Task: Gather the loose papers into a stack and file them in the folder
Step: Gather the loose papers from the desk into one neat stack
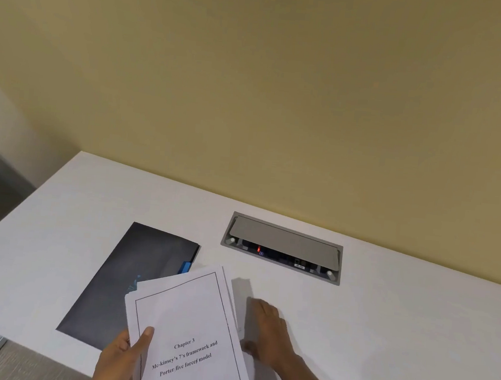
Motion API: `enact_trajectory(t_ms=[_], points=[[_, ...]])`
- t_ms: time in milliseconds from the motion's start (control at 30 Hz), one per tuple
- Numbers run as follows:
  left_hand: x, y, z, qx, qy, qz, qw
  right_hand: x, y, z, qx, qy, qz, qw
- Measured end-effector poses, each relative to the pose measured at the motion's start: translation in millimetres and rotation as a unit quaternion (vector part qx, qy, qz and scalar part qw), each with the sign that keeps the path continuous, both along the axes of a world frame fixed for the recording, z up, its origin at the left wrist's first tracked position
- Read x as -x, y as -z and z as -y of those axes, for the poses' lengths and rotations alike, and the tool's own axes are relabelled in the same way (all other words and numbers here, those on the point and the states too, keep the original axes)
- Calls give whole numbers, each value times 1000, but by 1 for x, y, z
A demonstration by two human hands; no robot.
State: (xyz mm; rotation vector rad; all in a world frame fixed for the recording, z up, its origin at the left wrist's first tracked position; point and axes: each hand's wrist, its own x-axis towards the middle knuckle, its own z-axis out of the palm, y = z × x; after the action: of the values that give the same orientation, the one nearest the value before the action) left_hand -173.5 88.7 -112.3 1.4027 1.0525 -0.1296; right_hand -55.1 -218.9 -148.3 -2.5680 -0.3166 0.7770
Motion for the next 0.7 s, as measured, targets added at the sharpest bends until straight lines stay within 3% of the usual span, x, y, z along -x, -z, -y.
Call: enact_trajectory(t_ms=[167,300,533,700], points=[[13,1,-9,20,-6,16,1000,-29,-3,-34,50,-163,31,985],[27,6,-17,16,-29,15,999,-54,-13,-56,143,-249,62,956],[33,15,-23,57,-62,34,996,-54,-4,-56,198,-289,65,934],[30,13,-13,59,-84,40,994,-39,3,-44,125,-234,54,963]])
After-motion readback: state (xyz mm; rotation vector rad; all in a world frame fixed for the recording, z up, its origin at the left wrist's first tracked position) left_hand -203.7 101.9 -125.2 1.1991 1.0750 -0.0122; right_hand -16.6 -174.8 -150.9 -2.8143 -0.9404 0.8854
